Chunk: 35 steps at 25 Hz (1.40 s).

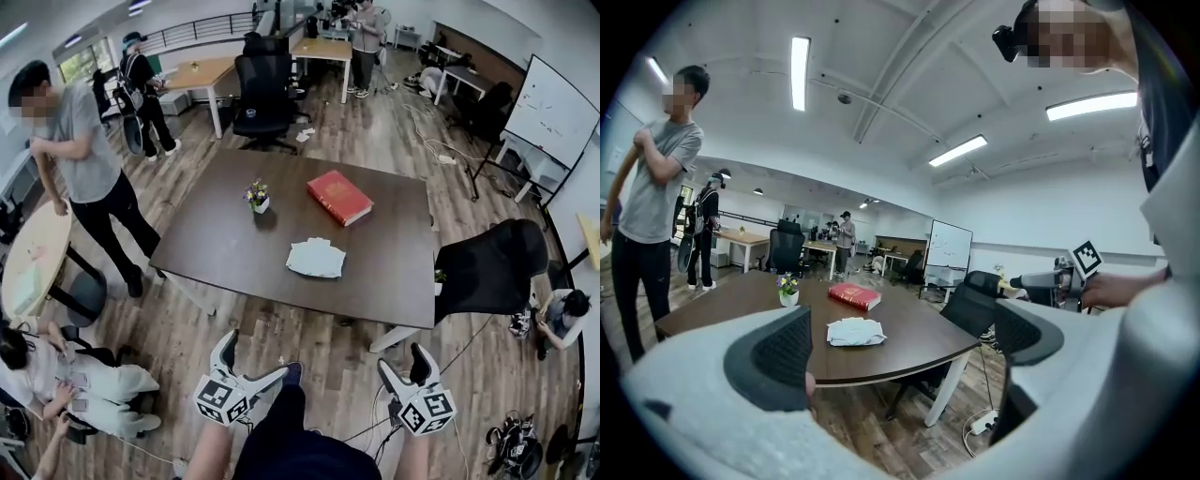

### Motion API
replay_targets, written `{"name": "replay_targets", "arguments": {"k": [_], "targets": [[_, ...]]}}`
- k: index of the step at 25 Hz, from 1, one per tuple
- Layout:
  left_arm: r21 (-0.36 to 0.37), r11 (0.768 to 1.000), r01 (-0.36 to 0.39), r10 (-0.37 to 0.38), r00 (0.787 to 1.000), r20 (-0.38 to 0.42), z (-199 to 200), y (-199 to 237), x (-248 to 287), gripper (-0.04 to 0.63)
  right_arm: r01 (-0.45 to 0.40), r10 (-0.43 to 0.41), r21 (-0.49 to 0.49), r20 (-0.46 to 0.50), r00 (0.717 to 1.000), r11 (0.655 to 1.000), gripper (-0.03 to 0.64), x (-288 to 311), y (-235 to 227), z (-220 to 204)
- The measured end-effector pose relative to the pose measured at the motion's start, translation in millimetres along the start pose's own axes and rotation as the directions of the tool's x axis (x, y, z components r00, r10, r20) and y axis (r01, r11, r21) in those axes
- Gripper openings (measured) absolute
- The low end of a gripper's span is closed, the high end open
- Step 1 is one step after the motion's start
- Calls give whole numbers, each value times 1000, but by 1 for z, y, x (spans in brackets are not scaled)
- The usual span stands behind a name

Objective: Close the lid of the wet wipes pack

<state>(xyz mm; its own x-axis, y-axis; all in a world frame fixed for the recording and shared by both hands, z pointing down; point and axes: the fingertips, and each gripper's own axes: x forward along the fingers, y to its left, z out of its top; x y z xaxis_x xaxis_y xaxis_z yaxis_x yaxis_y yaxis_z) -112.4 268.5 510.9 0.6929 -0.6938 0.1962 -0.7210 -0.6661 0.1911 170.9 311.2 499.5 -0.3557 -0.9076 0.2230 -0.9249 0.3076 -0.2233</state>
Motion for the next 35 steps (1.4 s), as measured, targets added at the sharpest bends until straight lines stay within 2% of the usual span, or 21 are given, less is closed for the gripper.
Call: {"name": "replay_targets", "arguments": {"k": [11,18,26,35], "targets": [[9,999,50,-50,998,-26,49,70,104,600,-1,1,24,-5,1000,1000,414,113,-40,47],[21,994,103,-102,993,-52,63,113,156,600,24,-24,33,2,1000,999,419,172,-54,64],[15,988,152,-150,986,-69,70,145,188,599,45,-44,42,-17,999,998,431,214,-61,67],[8,978,207,-206,976,-76,73,162,198,599,48,-46,42,-35,998,998,442,246,-50,68]]}}
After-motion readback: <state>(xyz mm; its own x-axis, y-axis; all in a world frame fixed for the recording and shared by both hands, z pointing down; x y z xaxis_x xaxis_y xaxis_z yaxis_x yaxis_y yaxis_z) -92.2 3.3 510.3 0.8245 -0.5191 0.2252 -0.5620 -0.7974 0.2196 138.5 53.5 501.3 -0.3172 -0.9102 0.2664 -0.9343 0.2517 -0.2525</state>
